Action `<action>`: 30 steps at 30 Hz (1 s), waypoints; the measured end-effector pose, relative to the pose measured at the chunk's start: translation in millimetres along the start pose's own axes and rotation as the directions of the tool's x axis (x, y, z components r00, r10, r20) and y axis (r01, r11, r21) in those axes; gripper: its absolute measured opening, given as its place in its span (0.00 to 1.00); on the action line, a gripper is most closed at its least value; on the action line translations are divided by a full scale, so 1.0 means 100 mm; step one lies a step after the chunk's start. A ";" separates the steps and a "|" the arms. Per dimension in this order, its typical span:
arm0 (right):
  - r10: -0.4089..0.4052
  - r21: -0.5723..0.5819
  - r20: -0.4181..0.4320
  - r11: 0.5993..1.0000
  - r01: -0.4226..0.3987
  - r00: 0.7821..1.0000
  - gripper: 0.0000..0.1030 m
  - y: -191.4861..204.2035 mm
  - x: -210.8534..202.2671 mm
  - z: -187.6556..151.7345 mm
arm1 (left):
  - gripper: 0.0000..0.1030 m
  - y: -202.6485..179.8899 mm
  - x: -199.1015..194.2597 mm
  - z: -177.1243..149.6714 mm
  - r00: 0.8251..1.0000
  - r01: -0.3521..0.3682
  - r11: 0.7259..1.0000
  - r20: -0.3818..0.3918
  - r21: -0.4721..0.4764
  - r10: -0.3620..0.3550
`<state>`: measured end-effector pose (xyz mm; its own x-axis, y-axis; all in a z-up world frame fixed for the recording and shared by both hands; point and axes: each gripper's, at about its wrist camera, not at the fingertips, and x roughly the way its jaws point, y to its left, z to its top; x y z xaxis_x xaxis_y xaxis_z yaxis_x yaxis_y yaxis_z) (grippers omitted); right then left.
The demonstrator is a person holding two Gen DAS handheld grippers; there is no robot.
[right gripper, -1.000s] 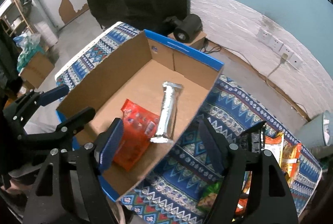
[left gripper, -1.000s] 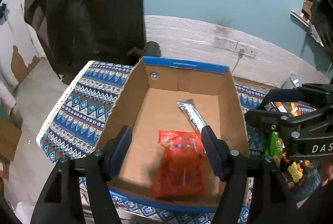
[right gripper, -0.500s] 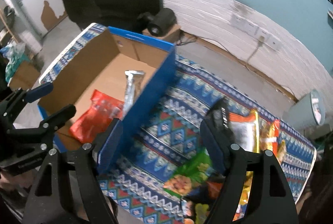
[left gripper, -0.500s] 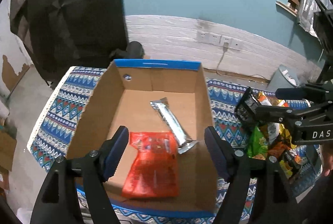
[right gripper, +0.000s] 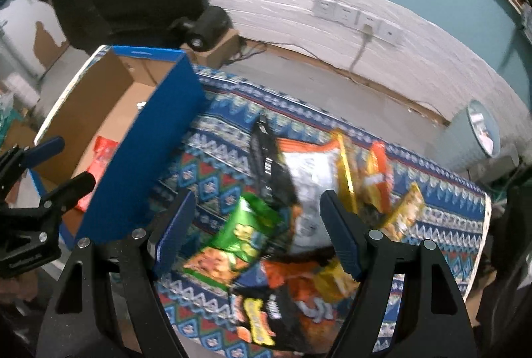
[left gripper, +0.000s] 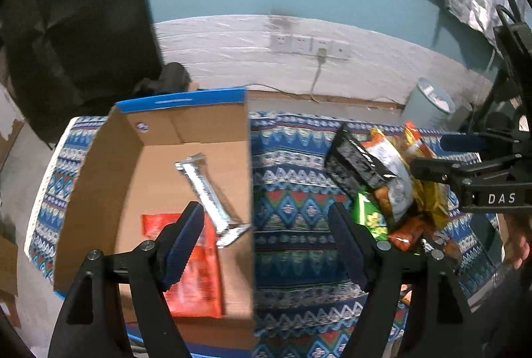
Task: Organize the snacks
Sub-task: 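Move both tools back over the snack pile, then grasp the green bag with the left tool while the right tool grasps a yellow bar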
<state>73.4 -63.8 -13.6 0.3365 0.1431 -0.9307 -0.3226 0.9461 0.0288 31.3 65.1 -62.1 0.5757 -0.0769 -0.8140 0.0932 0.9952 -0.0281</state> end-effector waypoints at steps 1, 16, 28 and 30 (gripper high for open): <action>-0.005 0.010 -0.002 1.000 0.005 1.000 0.75 -0.06 0.00 -0.02 | 0.76 -0.04 0.01 0.00 1.000 0.003 1.000 -0.003 0.008 -0.003; -0.073 0.117 -0.070 0.990 0.081 0.995 0.79 -0.73 0.16 -0.32 | 0.76 -0.66 0.41 0.06 0.993 0.060 0.994 -0.105 0.095 -0.050; -0.053 0.296 -0.182 0.949 0.106 0.982 0.79 -1.26 0.64 -0.59 | 0.76 -0.94 0.82 0.01 0.975 0.110 0.990 -0.204 0.091 -0.090; -0.052 0.304 -0.191 0.946 0.109 0.980 0.79 -1.28 0.69 -0.60 | 0.76 -0.96 0.90 -0.01 0.969 0.125 0.990 -0.223 0.070 -0.107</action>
<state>85.1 -192.4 -103.1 0.1776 0.0356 -0.9835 0.0004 0.9993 0.0363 73.7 -37.2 -133.0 0.3672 -0.1673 -0.9150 0.2212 0.9712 -0.0888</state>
